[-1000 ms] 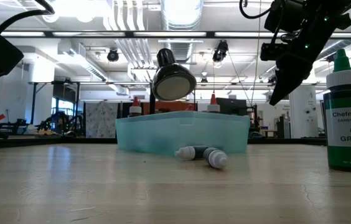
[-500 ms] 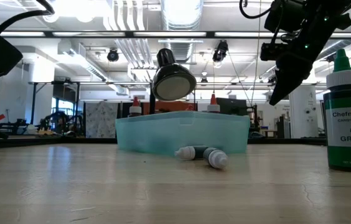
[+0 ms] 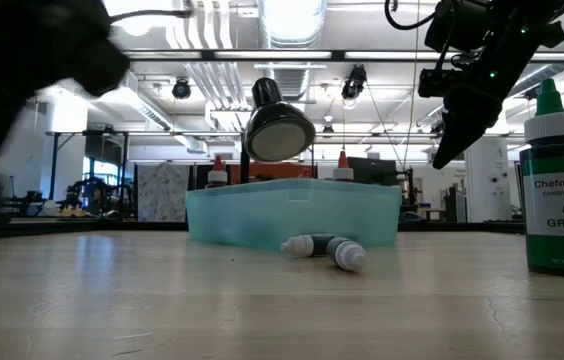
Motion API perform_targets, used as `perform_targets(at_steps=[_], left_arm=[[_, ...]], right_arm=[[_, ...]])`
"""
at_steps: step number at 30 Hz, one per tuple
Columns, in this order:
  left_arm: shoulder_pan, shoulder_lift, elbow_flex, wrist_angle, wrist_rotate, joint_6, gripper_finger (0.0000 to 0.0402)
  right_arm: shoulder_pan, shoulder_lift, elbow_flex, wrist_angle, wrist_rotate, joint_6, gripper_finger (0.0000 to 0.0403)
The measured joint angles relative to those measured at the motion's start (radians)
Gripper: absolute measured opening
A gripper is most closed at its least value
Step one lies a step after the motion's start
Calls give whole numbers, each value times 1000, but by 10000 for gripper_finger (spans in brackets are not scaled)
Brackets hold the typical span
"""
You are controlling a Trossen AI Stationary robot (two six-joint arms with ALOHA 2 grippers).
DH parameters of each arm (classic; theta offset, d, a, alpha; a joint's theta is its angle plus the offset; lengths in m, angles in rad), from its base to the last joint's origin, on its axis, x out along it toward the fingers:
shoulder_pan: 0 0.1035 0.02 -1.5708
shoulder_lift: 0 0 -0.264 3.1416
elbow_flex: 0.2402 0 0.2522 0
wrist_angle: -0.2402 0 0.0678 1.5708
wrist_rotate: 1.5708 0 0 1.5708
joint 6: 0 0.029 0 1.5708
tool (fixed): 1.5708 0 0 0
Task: Pick & Place food coloring
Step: Put the small black food coloring bottle into the green bin
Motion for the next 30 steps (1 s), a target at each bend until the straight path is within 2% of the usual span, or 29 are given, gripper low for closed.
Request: perform_targets(at_steps=[4, 9, 16, 23, 30], left_arm=[[139, 0, 126, -154, -69, 210, 24], [334, 35, 269, -234, -116, 505, 24], [548, 210, 513, -254, -167, 854, 24], [606, 449, 751, -425, -165, 1093, 23], [615, 561, 847, -446, -178, 1211, 23]], right_arm=[[0, 0, 0, -5, 0, 0, 38], [0, 0, 0, -10, 0, 0, 38], [0, 0, -7, -10, 0, 2, 38], [0, 0, -24, -26, -1, 43, 38], [0, 0, -40, -37, -1, 61, 38]])
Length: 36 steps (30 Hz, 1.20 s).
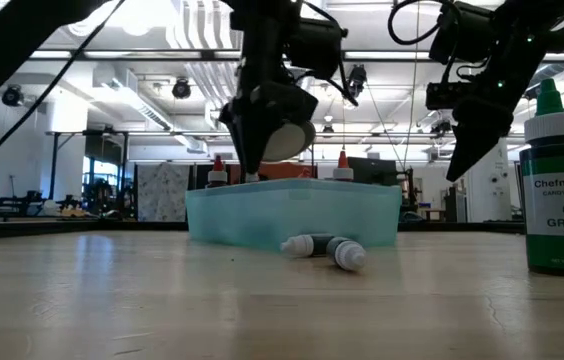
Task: Pick & Place food coloring
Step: Put the small black food coloring bottle into the green bin
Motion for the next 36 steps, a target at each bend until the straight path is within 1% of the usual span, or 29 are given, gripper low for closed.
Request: perform_targets(at_steps=[7, 15, 21, 27, 36], left_arm=[[1, 37, 6, -8, -11, 34, 23], [2, 40, -10, 4, -11, 48, 31], [2, 39, -56, 57, -11, 41, 40], [2, 39, -78, 70, -11, 41, 42], [2, 39, -127, 133, -11, 40, 43]], right_arm=[[0, 0, -2, 3, 2, -28, 38], [0, 0, -2, 9, 4, -46, 38], [-1, 0, -2, 16, 5, -68, 38], [-1, 0, -2, 18, 5, -68, 38], [0, 0, -2, 21, 5, -66, 38]])
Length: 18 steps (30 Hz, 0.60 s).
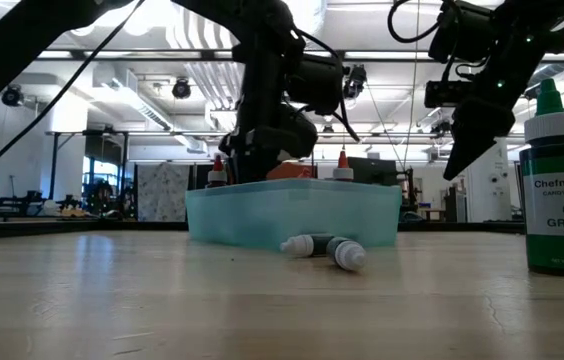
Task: Pick & Place food coloring
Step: Put the small black food coloring bottle into the green bin
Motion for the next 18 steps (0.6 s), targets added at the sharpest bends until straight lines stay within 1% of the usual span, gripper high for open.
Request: perform_targets(at_steps=[15, 18], left_arm=[[0, 0, -5, 9, 0, -7, 44], [-1, 0, -4, 12, 0, -9, 55]], right_arm=[[0, 0, 0, 1, 0, 6, 38], [0, 0, 0, 1, 0, 6, 38]])
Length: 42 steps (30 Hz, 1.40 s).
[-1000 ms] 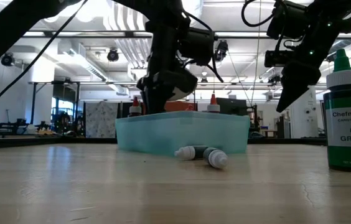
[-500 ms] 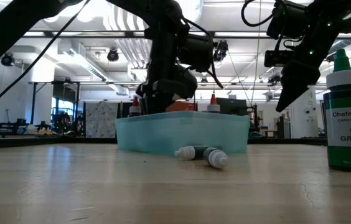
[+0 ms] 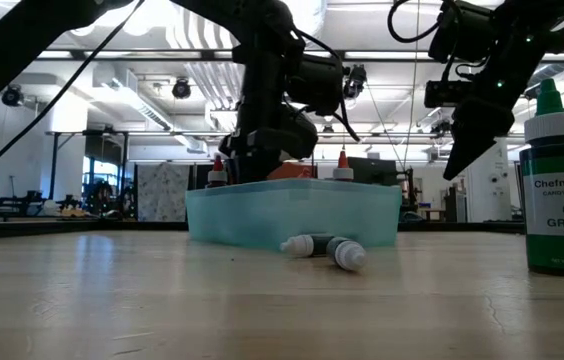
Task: Pick & Place food coloring
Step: Put the small black food coloring bottle into the green bin, then adjust the small green food coloring bottle
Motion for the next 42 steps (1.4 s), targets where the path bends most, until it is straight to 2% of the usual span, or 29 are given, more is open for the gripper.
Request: perform_targets(at_steps=[6, 10, 19, 24, 32, 42], left_arm=[[0, 0, 1, 0, 0, -17, 104], [-1, -11, 17, -3, -2, -17, 122], [-24, -105, 97, -32, -134, -43, 124], [-48, -189, 96, -33, -196, -103, 124], [-84, -294, 95, -38, -248, -223, 124], [-155, -341, 94, -54, -292, -287, 124]], right_arm=[[0, 0, 0, 0, 0, 0, 38], [0, 0, 0, 0, 0, -3, 38], [0, 0, -1, 0, -2, -8, 38], [0, 0, -2, 1, -2, -12, 38], [0, 0, -2, 9, -2, -23, 38], [0, 0, -2, 9, -1, -22, 38]])
